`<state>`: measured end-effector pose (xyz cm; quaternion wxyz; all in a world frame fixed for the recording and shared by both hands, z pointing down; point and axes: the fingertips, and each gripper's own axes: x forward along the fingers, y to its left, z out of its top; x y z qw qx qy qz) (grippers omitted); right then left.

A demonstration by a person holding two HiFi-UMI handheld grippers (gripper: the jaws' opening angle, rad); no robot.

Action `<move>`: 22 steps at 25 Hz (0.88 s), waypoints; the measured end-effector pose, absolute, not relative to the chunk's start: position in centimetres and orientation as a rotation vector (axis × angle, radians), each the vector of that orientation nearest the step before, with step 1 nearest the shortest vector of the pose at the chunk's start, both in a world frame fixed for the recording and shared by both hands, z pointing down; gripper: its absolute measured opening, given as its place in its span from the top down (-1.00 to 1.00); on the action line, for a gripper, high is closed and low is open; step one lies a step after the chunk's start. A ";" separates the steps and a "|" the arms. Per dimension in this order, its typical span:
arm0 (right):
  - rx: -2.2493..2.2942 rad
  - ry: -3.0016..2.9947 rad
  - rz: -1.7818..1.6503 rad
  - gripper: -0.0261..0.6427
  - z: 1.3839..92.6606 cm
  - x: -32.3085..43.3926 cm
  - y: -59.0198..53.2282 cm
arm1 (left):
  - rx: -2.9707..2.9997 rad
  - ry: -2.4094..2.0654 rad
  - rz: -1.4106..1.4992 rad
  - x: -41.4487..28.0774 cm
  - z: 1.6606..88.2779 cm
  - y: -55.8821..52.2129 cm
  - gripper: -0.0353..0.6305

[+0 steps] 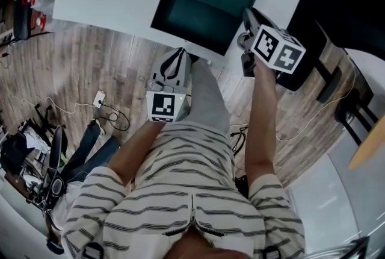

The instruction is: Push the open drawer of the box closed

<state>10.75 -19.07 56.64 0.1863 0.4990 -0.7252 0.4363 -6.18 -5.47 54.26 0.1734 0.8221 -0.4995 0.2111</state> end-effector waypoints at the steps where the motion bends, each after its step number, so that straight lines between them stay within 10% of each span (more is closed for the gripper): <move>1: 1.407 -2.043 1.230 0.68 56.6 10.8 -19.1 | 2.323 -1.415 0.603 -6.3 54.6 -5.4 0.83; 22: 1.382 -2.033 1.212 0.67 57.0 10.7 -19.1 | 2.251 -1.350 0.780 -5.6 61.0 -6.3 0.62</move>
